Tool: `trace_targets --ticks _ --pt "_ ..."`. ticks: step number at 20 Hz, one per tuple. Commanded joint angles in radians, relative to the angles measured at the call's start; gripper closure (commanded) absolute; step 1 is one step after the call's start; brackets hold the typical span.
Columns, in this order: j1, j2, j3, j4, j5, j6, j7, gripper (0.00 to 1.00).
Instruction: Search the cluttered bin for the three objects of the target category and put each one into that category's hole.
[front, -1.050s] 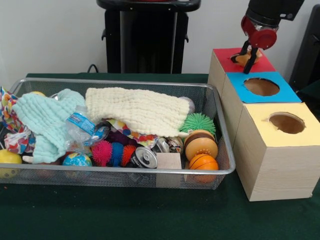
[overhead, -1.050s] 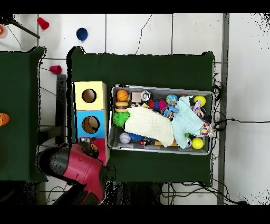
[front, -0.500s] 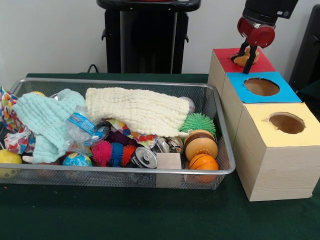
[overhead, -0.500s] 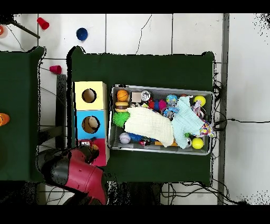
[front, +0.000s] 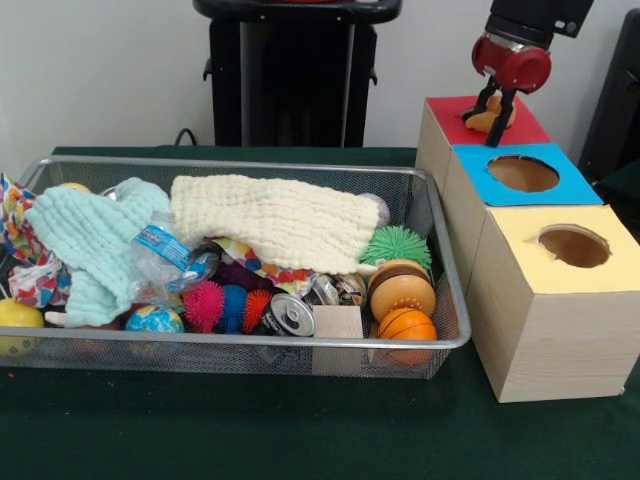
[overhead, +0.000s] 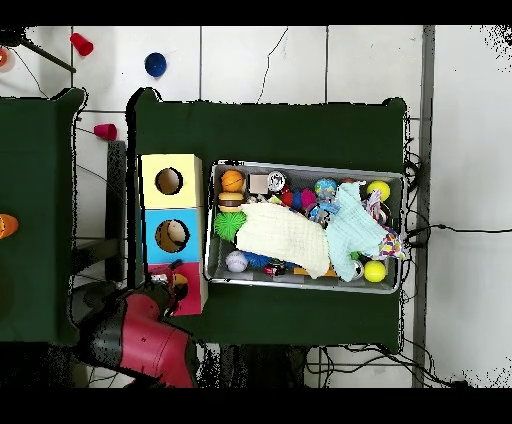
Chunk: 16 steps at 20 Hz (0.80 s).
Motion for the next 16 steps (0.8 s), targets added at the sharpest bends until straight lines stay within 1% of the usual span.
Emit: trace_targets --ticks 1,5,8,9,11,13,16 --pt "-0.019 0.04 0.009 -0.085 0.039 0.039 0.15 0.0" --pt "0.007 -0.017 -0.085 -0.112 -0.045 0.289 0.105 0.0" --pt "0.002 -0.075 -0.146 -0.142 -0.132 0.476 0.054 0.0" --pt "-0.007 -0.088 -0.159 -0.152 -0.157 0.52 0.037 0.0" --pt "-0.029 -0.11 -0.16 -0.163 -0.193 0.569 0.01 0.0" --pt "-0.051 -0.128 -0.157 -0.167 -0.219 0.597 -0.008 0.0" --pt "-0.088 -0.161 -0.133 -0.162 -0.242 0.604 -0.028 0.0"
